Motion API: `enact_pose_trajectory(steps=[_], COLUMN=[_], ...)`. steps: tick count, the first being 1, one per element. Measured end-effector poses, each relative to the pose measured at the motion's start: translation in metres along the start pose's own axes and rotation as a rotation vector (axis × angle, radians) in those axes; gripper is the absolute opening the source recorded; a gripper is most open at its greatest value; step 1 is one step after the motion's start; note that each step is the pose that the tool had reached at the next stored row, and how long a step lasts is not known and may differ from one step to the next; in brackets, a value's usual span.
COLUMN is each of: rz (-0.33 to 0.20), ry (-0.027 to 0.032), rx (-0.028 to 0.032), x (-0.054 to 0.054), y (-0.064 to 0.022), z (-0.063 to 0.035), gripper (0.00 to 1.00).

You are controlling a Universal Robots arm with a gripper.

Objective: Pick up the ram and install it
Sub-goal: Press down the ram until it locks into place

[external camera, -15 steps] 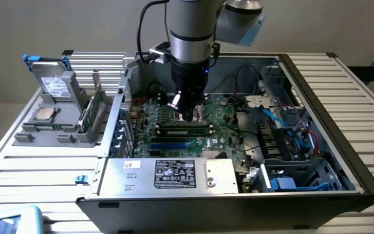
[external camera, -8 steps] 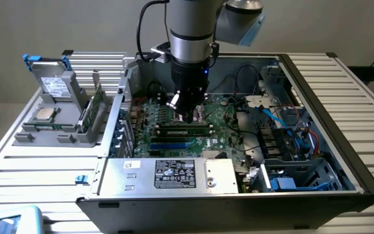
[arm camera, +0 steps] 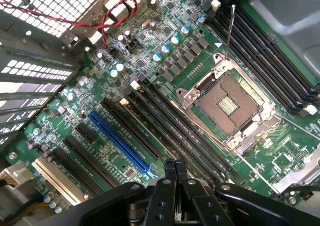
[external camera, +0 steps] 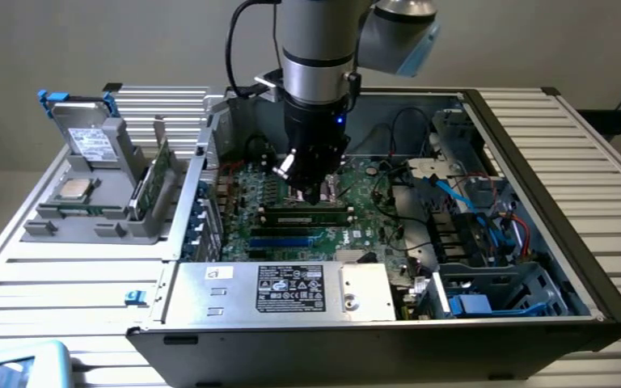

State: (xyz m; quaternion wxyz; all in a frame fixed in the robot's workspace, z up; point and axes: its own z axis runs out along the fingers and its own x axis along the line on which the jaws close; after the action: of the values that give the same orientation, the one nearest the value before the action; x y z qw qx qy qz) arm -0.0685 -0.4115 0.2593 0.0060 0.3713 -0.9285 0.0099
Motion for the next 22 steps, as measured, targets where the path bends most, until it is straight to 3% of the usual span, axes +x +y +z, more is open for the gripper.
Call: enact_pose_trajectory(steps=[22], rz=[0.313], ry=[0.0043], rx=[-0.0058], x=[0.0], y=[0.0], z=[0.0001], gripper=[0.11])
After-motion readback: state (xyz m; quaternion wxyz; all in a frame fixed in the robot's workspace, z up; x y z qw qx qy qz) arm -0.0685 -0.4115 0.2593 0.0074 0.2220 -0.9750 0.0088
